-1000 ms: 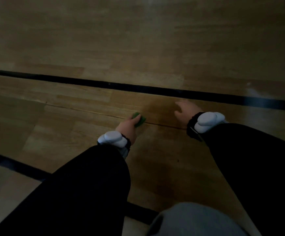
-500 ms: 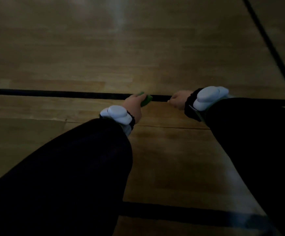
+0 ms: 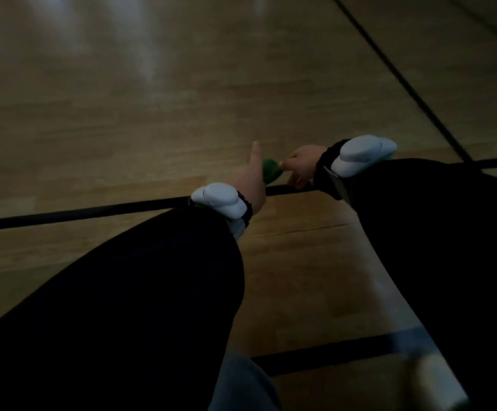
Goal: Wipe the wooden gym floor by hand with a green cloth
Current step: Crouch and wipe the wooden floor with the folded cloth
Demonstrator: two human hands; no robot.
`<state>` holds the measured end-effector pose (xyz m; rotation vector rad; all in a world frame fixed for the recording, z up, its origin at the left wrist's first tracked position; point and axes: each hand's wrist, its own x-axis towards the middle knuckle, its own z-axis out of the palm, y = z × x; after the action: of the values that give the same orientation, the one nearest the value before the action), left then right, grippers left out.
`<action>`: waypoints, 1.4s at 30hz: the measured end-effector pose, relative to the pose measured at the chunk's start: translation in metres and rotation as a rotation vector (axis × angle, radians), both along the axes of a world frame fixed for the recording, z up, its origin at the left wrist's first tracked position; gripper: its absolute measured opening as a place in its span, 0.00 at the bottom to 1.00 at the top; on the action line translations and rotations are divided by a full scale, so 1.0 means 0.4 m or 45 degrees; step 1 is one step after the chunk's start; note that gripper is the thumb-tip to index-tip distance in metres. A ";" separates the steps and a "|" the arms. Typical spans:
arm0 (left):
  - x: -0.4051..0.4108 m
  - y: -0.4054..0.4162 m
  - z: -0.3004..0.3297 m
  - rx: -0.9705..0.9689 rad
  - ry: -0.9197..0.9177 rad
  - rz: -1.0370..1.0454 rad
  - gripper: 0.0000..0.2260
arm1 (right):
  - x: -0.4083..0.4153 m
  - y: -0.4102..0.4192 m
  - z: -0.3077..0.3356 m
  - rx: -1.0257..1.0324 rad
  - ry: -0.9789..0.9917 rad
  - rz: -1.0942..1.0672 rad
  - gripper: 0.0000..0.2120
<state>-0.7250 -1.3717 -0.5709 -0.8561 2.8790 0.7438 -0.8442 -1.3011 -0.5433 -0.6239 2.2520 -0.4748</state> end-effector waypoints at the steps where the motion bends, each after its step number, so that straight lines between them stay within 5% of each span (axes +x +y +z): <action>1: -0.011 -0.006 0.024 0.014 0.048 0.013 0.36 | -0.003 -0.009 0.025 -0.007 -0.023 -0.032 0.18; 9: -0.055 -0.030 -0.017 0.072 0.218 0.173 0.36 | -0.048 -0.088 -0.035 -0.346 -0.282 -0.198 0.08; 16: -0.032 -0.066 -0.158 0.328 0.075 0.277 0.41 | -0.070 -0.141 -0.150 -0.069 -0.227 0.311 0.10; 20: -0.021 -0.117 -0.244 0.018 -0.232 0.261 0.26 | -0.107 -0.173 -0.256 -0.056 -0.348 0.378 0.09; 26: -0.014 -0.104 -0.414 0.425 -0.338 0.341 0.14 | -0.125 -0.143 -0.472 0.090 -0.300 0.429 0.07; 29: -0.046 -0.091 -0.469 0.491 -0.206 0.408 0.15 | -0.156 -0.098 -0.553 0.056 -0.309 0.145 0.08; 35: -0.104 -0.122 -0.554 0.341 -0.212 0.307 0.28 | -0.222 -0.037 -0.667 0.350 0.318 0.180 0.27; 39: -0.066 -0.158 -0.615 0.194 -0.380 0.162 0.31 | -0.147 -0.048 -0.743 0.286 0.397 0.457 0.29; 42: -0.053 -0.184 -0.639 0.119 -0.594 0.070 0.36 | -0.115 -0.055 -0.783 0.268 0.454 0.386 0.31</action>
<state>-0.7462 -1.4455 -0.8264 -0.9515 2.4019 0.5820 -0.8903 -1.3231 -0.8567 -0.9794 2.4344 0.0294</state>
